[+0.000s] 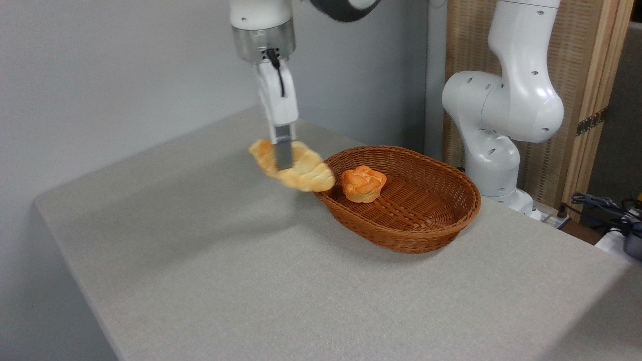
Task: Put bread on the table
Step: 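Lift the bread roll out of the basket and carry it beside the basket, then lower the bread roll onto the table and open the gripper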
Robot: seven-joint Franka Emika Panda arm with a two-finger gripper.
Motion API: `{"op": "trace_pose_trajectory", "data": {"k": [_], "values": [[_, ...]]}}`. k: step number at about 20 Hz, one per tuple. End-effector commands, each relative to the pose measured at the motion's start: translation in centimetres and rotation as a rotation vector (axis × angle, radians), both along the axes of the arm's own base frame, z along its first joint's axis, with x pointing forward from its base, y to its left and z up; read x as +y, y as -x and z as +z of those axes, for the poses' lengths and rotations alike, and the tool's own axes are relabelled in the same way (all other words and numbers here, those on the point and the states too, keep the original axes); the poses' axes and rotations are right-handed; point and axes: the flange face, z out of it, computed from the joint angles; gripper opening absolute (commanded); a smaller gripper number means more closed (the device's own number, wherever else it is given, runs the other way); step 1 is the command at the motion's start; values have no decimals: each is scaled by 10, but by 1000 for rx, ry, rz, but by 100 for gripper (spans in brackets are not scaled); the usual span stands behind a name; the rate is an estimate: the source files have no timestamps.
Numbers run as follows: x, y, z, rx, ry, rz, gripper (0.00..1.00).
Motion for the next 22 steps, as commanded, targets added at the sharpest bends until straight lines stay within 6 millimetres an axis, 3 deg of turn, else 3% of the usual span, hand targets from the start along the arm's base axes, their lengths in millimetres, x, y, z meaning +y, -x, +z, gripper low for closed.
{"op": "trace_pose_trajectory", "data": {"k": [1,2,3,4,6,9,22], "values": [[-6,-30,-15,-42,96,36,31],[-7,-35,-24,-30,97,36,44],[-11,-39,-38,-3,94,31,67],[-12,-44,-51,22,91,31,84],[-12,-52,-73,56,84,32,97],[-11,-56,-86,75,79,32,100],[-10,-60,-87,50,76,34,100]]}}
